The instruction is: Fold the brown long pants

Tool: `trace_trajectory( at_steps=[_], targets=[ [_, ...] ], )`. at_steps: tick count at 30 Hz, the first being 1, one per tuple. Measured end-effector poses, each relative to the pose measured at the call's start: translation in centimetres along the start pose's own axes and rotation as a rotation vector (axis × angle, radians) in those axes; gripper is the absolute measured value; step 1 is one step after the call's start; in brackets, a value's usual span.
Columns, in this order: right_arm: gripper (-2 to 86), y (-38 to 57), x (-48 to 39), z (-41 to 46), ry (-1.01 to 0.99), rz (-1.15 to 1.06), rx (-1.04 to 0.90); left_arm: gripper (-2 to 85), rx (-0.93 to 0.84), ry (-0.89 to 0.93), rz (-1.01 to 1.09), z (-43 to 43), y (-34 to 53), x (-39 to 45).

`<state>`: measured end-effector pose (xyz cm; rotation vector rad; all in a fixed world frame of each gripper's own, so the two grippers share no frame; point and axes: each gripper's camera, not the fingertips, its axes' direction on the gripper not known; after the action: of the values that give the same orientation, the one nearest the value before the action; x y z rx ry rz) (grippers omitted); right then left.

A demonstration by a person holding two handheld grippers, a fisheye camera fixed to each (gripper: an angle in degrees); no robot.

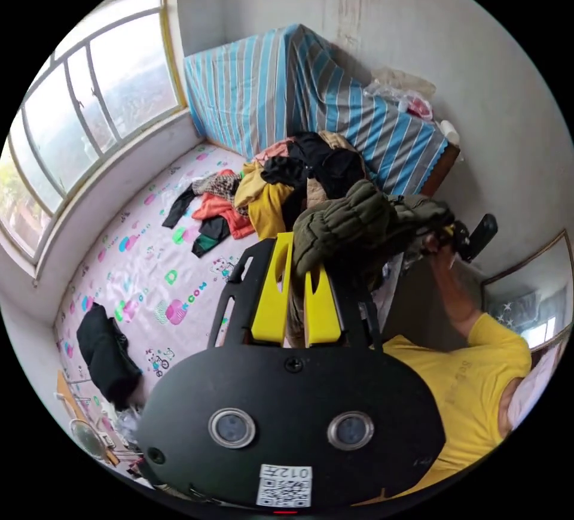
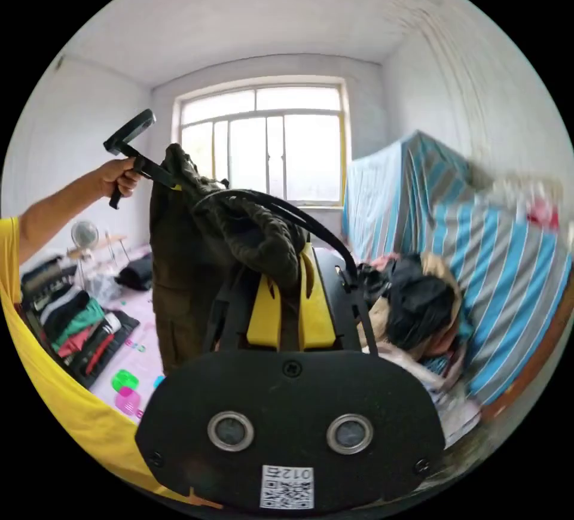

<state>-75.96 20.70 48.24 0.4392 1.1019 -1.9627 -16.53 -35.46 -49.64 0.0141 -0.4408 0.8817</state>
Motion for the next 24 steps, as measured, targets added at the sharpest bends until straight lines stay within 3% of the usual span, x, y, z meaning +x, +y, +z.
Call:
trace_trajectory(
  at_steps=[4, 9, 13, 16, 19, 21, 24],
  targets=[
    [3.2, -14.9, -6.4, -0.7, -0.035, -0.259, 0.065, -0.3, 0.261, -0.122, -0.059, -13.8, 4.9, -1.2],
    [2.9, -27.4, -13.0, -5.1, -0.058, -0.331, 0.283, -0.2, 0.571, -0.398, 0.003, -28.6, 10.4, 4.5],
    [2.7, -33.2, -17.7, -5.7, -0.097, -0.394, 0.211, 0.0, 0.475, -0.518, 0.004, -33.4, 12.1, 7.9],
    [2.4, -33.5, -20.8, -6.1, -0.046, -0.483, 0.247, 0.1, 0.544, -0.62, 0.023, -34.4, 14.0, 10.9],
    [2.3, -34.2, -22.4, -4.7, -0.114, -0.502, 0.104, 0.3, 0.388, -0.639, 0.036, -33.7, 13.8, 12.7],
    [2.2, -33.0, -23.8, -4.5, -0.057, -0.574, 0.122, 0.5, 0.406, -0.659, 0.07, -33.5, 14.7, 14.1],
    [2.1, -31.7, -23.9, -4.3, -0.133, -0.574, 0.131, 0.6, 0.353, -0.591, 0.105, -33.0, 15.4, 15.5]
  ],
)
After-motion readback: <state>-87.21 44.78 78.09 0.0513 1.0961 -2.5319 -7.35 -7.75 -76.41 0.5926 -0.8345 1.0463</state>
